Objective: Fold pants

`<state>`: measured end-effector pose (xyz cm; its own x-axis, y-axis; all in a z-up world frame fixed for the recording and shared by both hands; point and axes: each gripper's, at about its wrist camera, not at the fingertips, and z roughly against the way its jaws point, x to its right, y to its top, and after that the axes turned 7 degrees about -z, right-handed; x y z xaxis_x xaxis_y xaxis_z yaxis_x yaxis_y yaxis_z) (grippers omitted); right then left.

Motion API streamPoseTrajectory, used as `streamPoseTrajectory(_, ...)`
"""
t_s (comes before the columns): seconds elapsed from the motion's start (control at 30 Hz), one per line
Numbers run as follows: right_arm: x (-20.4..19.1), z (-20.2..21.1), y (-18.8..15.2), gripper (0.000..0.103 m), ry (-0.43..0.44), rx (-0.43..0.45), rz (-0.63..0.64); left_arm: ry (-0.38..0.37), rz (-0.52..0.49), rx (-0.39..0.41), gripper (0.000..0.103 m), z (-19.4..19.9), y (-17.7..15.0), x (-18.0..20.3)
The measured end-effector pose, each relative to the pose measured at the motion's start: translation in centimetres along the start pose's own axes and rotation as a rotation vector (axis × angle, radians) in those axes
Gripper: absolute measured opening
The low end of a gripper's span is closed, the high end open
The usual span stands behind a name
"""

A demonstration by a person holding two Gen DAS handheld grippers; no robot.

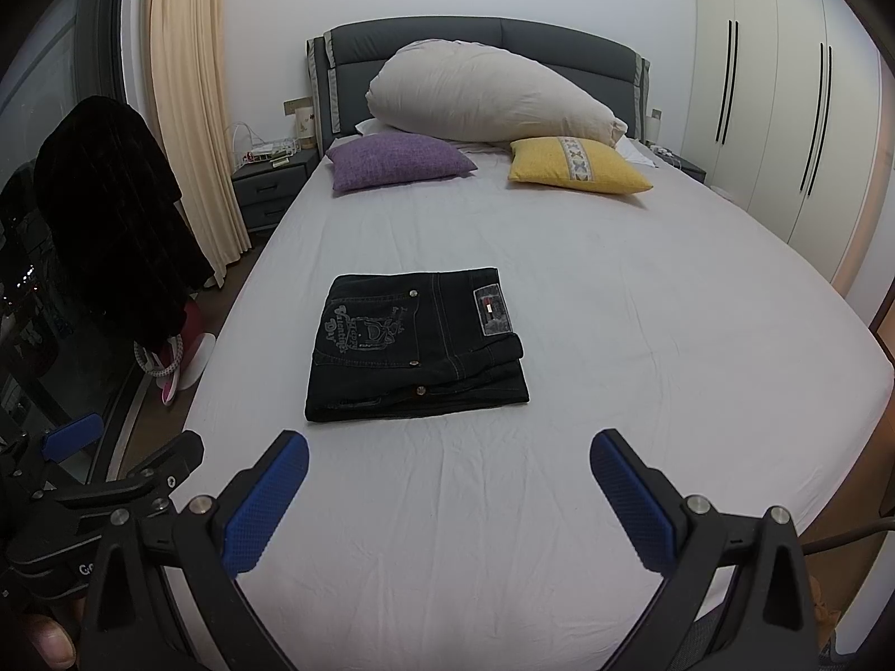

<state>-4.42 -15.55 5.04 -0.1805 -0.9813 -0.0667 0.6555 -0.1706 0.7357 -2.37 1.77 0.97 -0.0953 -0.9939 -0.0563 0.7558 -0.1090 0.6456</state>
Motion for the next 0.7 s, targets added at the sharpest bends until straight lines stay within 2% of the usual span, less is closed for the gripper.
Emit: streamPoseTrajectory(0.7,0.18,0.03,-0.20,0.103,0.001,-0.001,0.001,0.004,0.002,-0.007,0.103,0.26,-0.65,-0.58)
